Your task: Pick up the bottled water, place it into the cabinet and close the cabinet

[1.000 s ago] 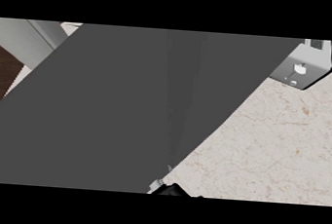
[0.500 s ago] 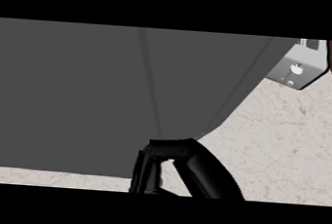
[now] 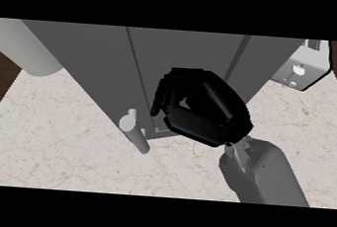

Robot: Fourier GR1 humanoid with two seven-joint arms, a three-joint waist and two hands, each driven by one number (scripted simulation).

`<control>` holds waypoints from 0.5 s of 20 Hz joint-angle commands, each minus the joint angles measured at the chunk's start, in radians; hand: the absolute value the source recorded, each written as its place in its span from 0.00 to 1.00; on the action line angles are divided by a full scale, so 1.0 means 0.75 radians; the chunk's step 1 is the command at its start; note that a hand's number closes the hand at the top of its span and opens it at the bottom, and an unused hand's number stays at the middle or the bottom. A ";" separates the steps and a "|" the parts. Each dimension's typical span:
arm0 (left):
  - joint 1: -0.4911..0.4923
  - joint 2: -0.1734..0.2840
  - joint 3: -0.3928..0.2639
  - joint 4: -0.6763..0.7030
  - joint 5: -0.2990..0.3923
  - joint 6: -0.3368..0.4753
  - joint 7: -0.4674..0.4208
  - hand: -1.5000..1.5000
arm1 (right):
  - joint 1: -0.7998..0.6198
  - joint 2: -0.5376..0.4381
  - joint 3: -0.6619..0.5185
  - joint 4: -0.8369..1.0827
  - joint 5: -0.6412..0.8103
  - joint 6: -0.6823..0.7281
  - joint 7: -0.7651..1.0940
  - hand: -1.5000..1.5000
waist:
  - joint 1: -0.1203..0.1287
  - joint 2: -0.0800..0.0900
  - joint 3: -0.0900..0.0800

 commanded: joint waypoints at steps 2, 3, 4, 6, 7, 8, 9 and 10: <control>0.045 -0.028 0.089 0.020 0.069 -0.092 0.033 0.00 | -0.122 -0.036 -0.175 0.243 -0.061 0.125 -0.060 1.00 | -0.004 0.005 0.003; -0.011 -0.038 0.078 -0.030 0.053 0.007 0.066 0.00 | -0.179 -0.008 -0.156 0.283 -0.045 0.122 -0.043 1.00 | -0.012 0.006 0.003; 0.078 -0.038 0.091 -0.067 0.091 -0.060 0.073 0.00 | -0.228 -0.031 -0.205 0.338 -0.051 0.131 -0.047 1.00 | 0.003 0.006 0.003; 0.029 -0.031 0.152 0.002 0.112 -0.081 0.066 0.00 | -0.218 -0.041 -0.216 0.398 -0.060 0.202 -0.097 1.00 | -0.005 0.006 0.003; 0.031 -0.054 0.096 -0.044 0.084 -0.037 0.105 0.00 | -0.219 -0.045 -0.194 0.434 -0.030 0.235 -0.127 1.00 | -0.007 0.008 0.003; 0.022 -0.009 0.174 -0.042 0.150 -0.036 0.111 0.00 | -0.237 -0.037 -0.192 0.451 -0.032 0.244 -0.122 1.00 | -0.007 0.007 0.003; 0.079 -0.047 0.166 -0.049 0.143 -0.111 0.100 0.00 | -0.256 -0.072 -0.250 0.461 -0.067 0.268 -0.121 1.00 | 0.002 0.006 0.003; 0.033 -0.028 0.138 -0.094 0.128 -0.008 0.139 0.00 | -0.375 -0.041 -0.256 0.516 -0.055 0.234 -0.089 1.00 | 0.001 0.011 0.003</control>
